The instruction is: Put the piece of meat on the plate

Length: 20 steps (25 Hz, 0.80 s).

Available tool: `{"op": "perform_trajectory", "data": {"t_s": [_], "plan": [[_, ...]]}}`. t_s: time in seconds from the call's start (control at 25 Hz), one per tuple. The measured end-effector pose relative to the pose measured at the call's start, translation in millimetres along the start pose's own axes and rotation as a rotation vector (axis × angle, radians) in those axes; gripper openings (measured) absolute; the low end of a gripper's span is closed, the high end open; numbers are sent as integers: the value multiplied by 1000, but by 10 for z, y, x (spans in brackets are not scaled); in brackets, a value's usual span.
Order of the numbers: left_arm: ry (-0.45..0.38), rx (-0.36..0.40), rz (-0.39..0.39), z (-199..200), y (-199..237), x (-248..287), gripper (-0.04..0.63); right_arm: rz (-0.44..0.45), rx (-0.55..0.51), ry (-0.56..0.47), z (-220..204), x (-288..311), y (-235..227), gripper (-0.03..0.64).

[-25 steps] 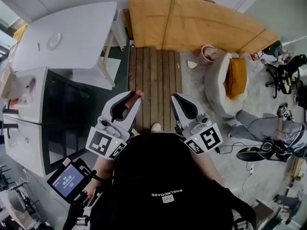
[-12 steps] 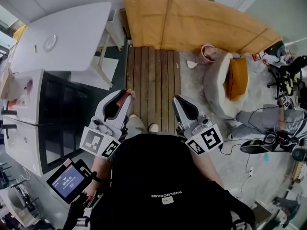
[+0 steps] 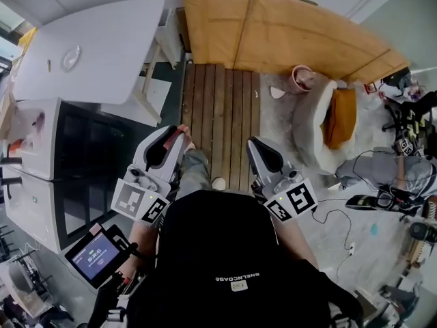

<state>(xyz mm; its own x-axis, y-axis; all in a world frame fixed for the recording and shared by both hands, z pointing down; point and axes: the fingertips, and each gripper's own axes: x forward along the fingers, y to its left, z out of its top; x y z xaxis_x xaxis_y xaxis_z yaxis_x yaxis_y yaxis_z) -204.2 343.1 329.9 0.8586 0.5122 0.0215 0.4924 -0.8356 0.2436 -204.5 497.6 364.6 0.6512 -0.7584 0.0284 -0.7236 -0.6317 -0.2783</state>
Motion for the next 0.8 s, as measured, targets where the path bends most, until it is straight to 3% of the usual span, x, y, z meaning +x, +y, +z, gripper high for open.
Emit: {"op": "perform_trajectory", "data": {"t_s": [0.36, 0.8], "plan": [[11, -35, 26, 91, 784, 421, 100, 18, -2, 39, 45, 857, -281, 5], [-9, -32, 63, 215, 1147, 523, 100, 39, -25, 44, 115, 1263, -407, 5]]}}
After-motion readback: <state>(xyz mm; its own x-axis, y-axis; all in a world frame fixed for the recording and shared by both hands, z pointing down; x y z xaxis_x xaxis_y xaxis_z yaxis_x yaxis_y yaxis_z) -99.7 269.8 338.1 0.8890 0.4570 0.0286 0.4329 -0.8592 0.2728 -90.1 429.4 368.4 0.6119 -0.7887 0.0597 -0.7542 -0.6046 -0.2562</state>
